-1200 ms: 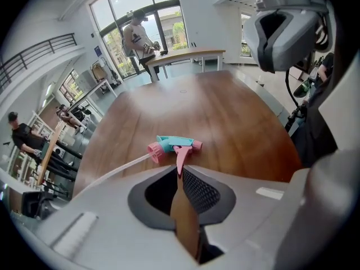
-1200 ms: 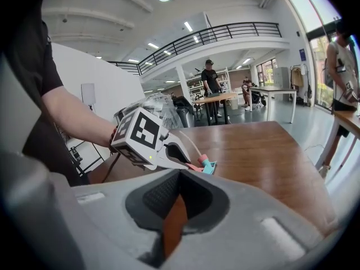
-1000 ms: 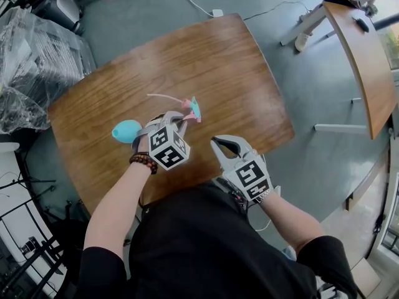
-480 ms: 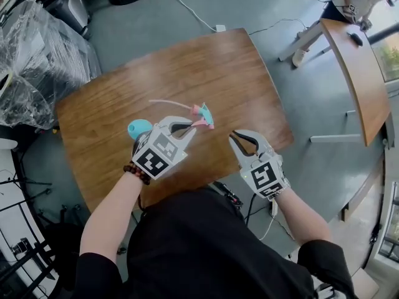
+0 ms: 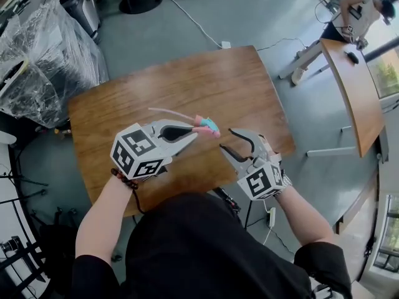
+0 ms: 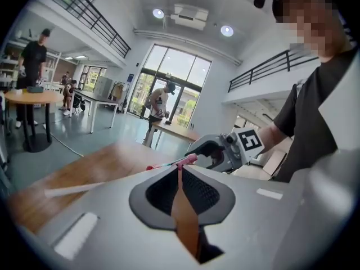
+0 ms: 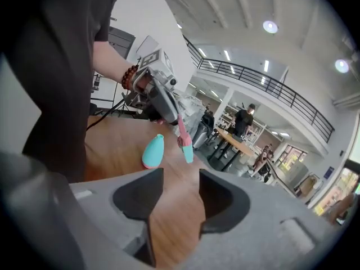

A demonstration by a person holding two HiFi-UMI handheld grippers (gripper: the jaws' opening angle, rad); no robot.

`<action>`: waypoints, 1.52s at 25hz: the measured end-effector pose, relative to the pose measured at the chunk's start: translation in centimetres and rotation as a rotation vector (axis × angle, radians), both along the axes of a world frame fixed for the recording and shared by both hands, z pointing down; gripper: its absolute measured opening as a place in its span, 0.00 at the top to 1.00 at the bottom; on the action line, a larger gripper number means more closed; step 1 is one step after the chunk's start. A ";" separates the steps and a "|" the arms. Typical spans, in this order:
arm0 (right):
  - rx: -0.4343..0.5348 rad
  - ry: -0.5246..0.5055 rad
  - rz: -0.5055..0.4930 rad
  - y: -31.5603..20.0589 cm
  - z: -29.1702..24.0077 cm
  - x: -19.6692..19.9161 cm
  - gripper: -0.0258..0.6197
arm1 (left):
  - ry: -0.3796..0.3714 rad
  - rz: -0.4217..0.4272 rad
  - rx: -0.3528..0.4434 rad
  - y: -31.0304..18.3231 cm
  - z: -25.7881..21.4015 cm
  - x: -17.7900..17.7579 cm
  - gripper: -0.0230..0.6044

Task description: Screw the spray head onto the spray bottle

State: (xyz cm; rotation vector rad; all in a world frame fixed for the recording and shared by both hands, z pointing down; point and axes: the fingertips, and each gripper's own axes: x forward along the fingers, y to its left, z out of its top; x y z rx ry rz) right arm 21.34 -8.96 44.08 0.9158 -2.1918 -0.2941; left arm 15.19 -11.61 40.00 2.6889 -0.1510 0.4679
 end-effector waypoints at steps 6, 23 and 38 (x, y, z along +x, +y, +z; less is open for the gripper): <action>-0.007 -0.072 -0.090 -1.7 -2.0 -6.4 0.59 | 0.160 -0.016 -0.094 0.3 -3.1 -3.8 0.90; 0.007 0.021 -0.353 -1.2 -5.1 -15.3 0.65 | 0.370 0.037 -0.223 2.6 -6.5 -9.0 0.90; 0.016 0.026 -0.329 -0.7 -5.3 -14.0 0.76 | 0.316 0.030 -0.226 3.5 -4.9 -8.7 0.74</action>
